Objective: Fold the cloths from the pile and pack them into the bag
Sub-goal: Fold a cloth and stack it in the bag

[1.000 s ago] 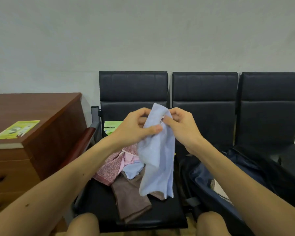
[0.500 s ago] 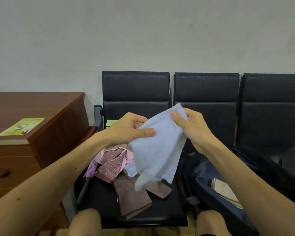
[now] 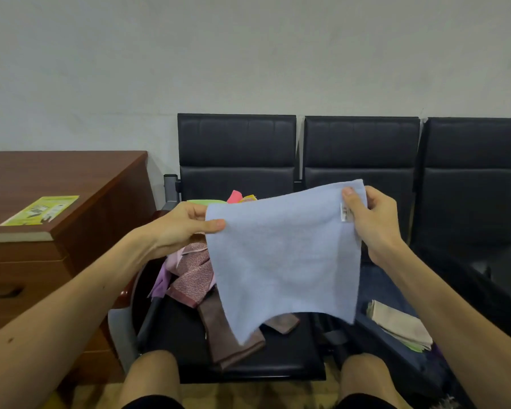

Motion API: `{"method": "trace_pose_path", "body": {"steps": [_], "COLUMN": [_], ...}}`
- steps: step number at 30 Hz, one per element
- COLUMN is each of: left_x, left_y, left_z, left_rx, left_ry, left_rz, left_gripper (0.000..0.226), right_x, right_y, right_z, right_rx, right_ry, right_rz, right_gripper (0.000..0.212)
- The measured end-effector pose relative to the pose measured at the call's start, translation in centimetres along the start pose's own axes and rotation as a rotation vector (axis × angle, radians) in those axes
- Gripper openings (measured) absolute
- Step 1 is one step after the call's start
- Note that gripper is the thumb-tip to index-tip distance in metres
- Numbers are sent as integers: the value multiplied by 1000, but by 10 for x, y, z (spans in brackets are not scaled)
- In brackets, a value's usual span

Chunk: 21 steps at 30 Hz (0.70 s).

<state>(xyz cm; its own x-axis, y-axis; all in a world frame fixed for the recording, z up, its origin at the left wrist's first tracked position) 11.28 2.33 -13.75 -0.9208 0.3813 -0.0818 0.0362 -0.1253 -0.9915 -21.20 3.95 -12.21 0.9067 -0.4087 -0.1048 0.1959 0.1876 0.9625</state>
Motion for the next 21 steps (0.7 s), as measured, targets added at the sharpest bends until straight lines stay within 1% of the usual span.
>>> {"method": "trace_pose_path", "body": {"steps": [3, 7, 11, 15, 19, 21], "left_x": [6, 21, 41, 60, 77, 84], "left_y": [6, 12, 16, 20, 21, 21], "left_z": [4, 7, 8, 8, 10, 10], "left_rx": [20, 4, 52, 111, 148, 165], "left_ry": [-125, -190, -189, -185, -162, -141], "left_rz": [-131, -90, 24, 102, 170, 194], "left_gripper": [27, 17, 13, 13, 12, 15], "right_x": [5, 16, 32, 48, 63, 67], "right_y": [-9, -15, -16, -16, -16, -18], "right_z": [-6, -20, -35, -46, -55, -58], "right_rx": [1, -4, -1, 23, -20, -24], "right_ry": [12, 43, 95, 149, 173, 182], "right_rz": [3, 21, 19, -1, -54, -69], "right_gripper": [21, 23, 23, 17, 20, 18]}}
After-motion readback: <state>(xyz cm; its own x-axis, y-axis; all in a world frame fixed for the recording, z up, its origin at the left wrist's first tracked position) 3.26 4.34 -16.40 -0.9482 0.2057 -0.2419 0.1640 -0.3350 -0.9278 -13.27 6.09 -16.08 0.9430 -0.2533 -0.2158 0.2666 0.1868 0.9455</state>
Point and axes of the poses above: each hand's wrist, its own z-axis towards the middle knuckle, its own x-axis out of the palm, y = z × x, the point moved 5 cm from there along z, towards the middle knuckle, and after that the axes turned 6 degrees about x, right-handed, at the moved point
